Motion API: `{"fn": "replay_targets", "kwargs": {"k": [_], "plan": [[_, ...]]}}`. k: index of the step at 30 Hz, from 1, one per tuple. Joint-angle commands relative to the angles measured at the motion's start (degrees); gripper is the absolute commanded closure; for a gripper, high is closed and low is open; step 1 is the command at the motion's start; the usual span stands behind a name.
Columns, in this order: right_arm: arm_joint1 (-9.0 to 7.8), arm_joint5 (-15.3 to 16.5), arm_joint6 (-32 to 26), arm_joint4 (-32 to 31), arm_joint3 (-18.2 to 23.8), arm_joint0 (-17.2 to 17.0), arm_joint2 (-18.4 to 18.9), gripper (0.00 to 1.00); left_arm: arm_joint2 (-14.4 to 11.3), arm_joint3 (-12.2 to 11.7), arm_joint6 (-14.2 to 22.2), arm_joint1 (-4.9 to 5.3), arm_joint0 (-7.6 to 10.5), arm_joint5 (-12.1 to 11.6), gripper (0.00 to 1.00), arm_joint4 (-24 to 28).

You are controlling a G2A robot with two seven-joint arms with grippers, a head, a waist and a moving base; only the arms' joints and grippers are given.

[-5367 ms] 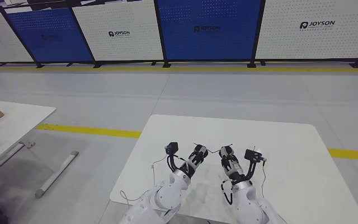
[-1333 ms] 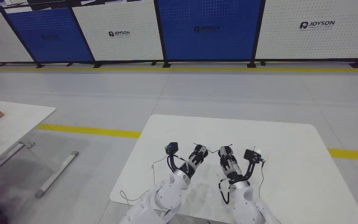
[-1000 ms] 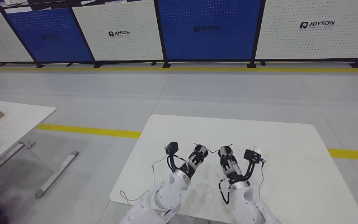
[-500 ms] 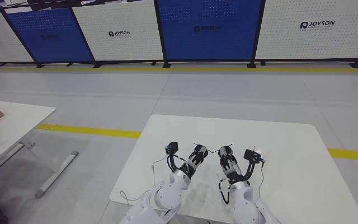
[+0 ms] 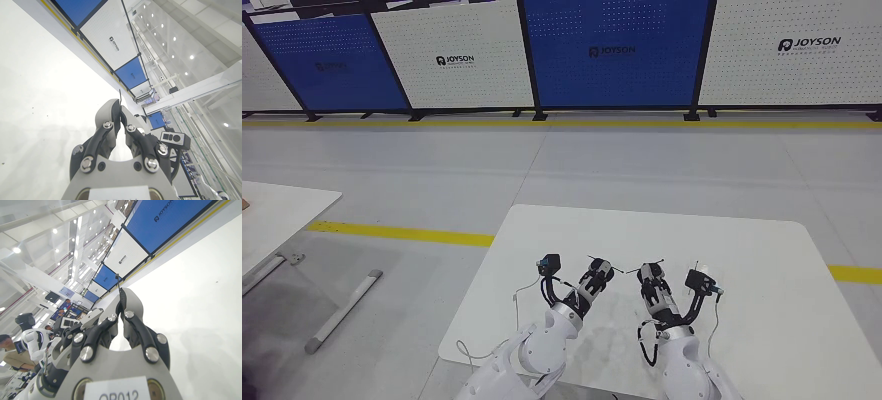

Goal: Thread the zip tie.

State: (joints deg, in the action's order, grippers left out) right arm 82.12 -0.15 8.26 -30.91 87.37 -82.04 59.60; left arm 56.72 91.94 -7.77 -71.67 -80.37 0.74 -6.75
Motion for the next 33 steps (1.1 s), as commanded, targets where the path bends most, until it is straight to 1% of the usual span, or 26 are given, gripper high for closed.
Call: {"fn": "replay_targets", "kwargs": {"k": [1,10,16,26,33], "plan": [[0.06,0.1,0.1,0.1,0.0,-0.1,0.1,1.00,0.0,0.0,0.0,0.00,0.00,0.0,1.00,0.0],[0.12,0.3,0.0,0.6,0.0,-0.2,0.0,1.00,0.0,0.0,0.0,0.00,0.00,0.0,1.00,0.0],[0.32,0.0,1.3,0.8,0.6,-0.6,0.2,1.00,0.0,0.0,0.0,0.00,0.00,0.0,1.00,0.0],[1.02,-1.1,2.4,0.4,-1.0,0.4,-1.1,1.00,0.0,0.0,0.0,0.00,0.00,0.0,1.00,0.0],[1.28,-1.3,2.5,0.4,-1.3,0.3,-1.2,1.00,0.0,0.0,0.0,0.00,0.00,0.0,1.00,0.0]]}}
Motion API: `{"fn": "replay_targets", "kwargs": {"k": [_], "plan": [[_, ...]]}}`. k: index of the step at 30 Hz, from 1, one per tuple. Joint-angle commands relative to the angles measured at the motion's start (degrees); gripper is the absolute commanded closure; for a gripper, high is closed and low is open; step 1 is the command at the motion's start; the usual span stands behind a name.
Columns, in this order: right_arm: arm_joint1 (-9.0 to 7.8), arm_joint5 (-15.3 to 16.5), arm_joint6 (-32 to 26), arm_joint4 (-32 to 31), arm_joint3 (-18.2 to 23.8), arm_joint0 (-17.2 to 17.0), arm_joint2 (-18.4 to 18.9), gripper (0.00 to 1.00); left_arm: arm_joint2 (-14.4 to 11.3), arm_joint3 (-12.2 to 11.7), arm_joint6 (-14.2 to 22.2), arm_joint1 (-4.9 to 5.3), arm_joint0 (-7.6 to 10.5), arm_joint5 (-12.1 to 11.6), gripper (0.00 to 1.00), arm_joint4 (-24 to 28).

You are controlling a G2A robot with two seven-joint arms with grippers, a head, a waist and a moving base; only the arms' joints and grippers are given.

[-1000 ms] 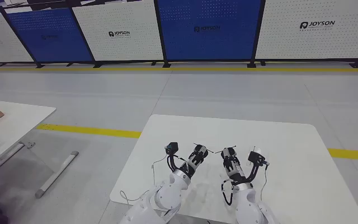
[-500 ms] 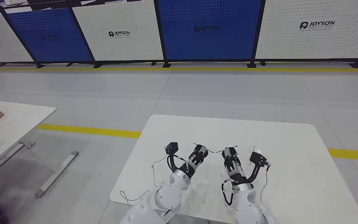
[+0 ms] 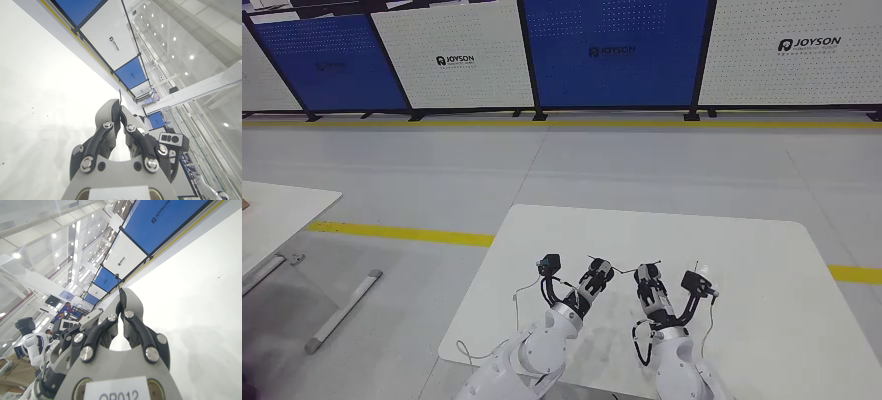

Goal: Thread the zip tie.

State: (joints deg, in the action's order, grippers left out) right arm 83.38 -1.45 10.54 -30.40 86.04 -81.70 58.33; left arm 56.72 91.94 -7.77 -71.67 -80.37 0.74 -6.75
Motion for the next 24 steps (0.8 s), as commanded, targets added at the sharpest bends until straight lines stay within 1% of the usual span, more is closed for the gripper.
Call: {"fn": "replay_targets", "kwargs": {"k": [1,10,16,24], "plan": [[0.04,-0.1,0.4,-0.3,0.0,-0.1,0.1,1.00,0.0,0.0,0.0,0.00,0.00,0.0,1.00,0.0],[0.08,0.8,1.5,-0.6,1.2,-1.5,0.9,1.00,0.0,0.0,0.0,0.00,0.00,0.0,1.00,0.0],[0.33,0.4,1.5,-0.7,1.2,-1.1,0.8,1.00,0.0,0.0,0.0,0.00,0.00,0.0,1.00,0.0],[0.79,-0.7,1.0,-0.7,0.0,-0.3,0.0,1.00,0.0,0.0,0.0,0.00,0.00,0.0,1.00,0.0]]}}
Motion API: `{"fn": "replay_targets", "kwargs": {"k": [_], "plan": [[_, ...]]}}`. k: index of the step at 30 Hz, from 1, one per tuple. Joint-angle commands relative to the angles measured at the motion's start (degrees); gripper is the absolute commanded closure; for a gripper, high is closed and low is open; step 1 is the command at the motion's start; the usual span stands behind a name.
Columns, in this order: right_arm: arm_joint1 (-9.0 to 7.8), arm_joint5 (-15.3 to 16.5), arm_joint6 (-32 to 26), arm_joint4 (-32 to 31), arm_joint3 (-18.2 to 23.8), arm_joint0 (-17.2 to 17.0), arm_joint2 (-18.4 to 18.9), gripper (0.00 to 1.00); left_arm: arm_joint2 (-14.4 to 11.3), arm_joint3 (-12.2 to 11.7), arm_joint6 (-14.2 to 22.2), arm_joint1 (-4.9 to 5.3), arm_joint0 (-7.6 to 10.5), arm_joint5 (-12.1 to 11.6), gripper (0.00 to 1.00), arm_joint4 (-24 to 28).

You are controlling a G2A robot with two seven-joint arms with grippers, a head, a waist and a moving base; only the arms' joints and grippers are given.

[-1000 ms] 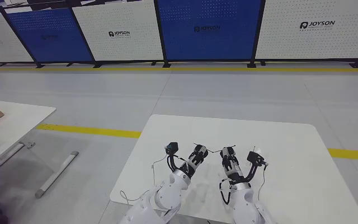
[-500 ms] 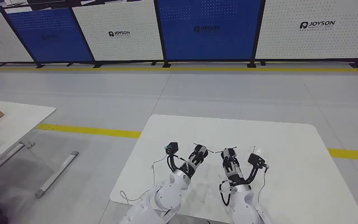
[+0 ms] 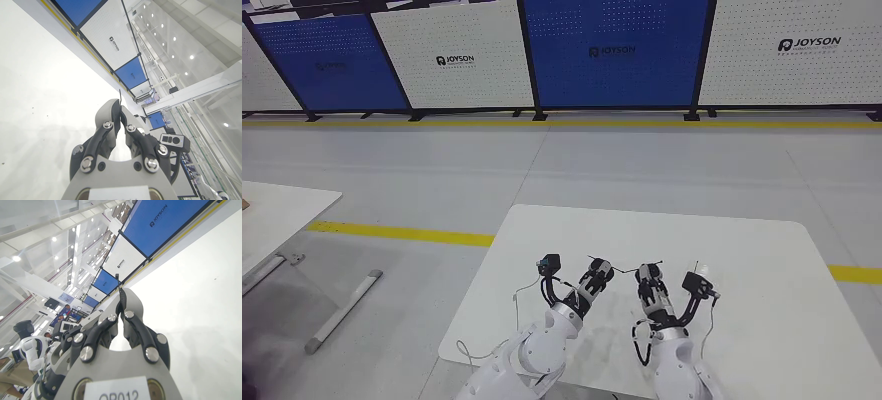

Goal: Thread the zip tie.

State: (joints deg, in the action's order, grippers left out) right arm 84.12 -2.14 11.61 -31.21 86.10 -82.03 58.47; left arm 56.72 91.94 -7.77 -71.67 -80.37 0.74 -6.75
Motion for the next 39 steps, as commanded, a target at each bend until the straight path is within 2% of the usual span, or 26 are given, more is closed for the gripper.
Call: {"fn": "replay_targets", "kwargs": {"k": [1,13,39], "plan": [[0.10,0.1,-0.1,0.2,-0.2,0.1,-0.1,1.00,0.0,0.0,0.0,0.00,0.00,0.0,1.00,0.0],[0.30,0.4,1.0,-0.5,0.8,-0.9,0.4,1.00,0.0,0.0,0.0,0.00,0.00,0.0,1.00,0.0],[0.95,-0.2,0.3,-1.0,0.2,-0.5,-0.4,1.00,0.0,0.0,0.0,0.00,0.00,0.0,1.00,0.0]]}}
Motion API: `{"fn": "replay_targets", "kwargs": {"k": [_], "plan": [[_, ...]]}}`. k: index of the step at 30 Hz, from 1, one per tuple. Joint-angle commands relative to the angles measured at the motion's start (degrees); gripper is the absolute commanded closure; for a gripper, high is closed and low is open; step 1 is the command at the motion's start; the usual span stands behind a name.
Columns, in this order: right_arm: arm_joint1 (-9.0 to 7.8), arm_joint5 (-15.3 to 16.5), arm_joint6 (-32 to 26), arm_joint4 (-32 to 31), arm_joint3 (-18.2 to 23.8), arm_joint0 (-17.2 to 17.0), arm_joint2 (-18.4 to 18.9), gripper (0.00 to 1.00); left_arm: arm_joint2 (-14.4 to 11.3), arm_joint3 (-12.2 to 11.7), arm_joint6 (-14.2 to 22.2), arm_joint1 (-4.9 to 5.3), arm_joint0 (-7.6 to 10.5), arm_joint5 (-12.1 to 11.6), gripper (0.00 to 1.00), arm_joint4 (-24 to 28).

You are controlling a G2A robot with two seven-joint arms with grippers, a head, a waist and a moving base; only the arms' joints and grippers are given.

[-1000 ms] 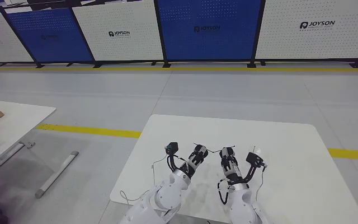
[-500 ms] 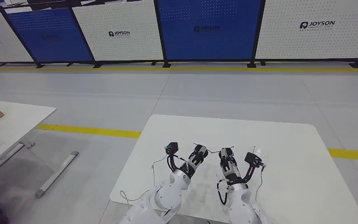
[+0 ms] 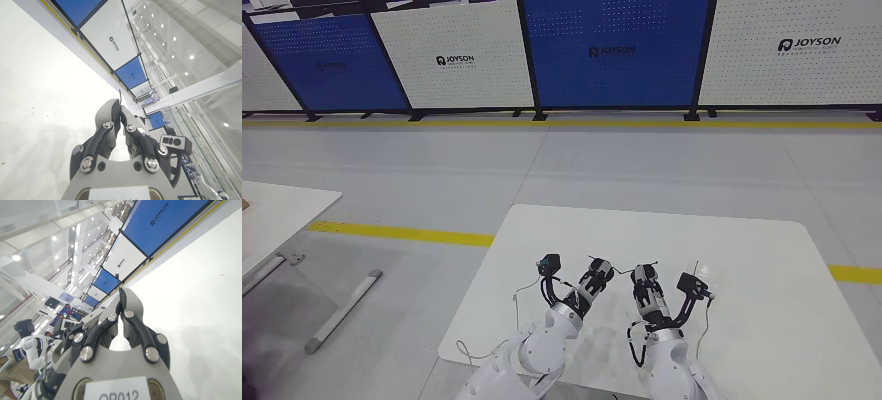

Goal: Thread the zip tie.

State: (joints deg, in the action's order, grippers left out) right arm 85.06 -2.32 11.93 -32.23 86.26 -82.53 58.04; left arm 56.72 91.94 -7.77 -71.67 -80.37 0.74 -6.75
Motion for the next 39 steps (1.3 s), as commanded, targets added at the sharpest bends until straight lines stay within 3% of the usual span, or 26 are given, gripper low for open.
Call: {"fn": "replay_targets", "kwargs": {"k": [1,8,18,26,39], "plan": [[-0.01,0.0,0.1,-0.1,0.0,-0.1,0.2,1.00,0.0,0.0,0.0,0.00,0.00,0.0,1.00,0.0],[0.12,2.0,1.1,-0.2,-0.3,-0.5,0.2,1.00,0.0,0.0,0.0,0.00,0.00,0.0,1.00,0.0],[0.52,2.5,1.9,0.0,-1.7,0.1,0.0,1.00,0.0,0.0,0.0,0.00,0.00,0.0,1.00,0.0],[0.29,2.2,2.8,-0.7,0.5,-2.0,1.5,1.00,0.0,0.0,0.0,0.00,0.00,0.0,1.00,0.0],[0.78,1.3,3.4,-0.8,-0.3,-1.4,1.0,1.00,0.0,0.0,0.0,0.00,0.00,0.0,1.00,0.0]]}}
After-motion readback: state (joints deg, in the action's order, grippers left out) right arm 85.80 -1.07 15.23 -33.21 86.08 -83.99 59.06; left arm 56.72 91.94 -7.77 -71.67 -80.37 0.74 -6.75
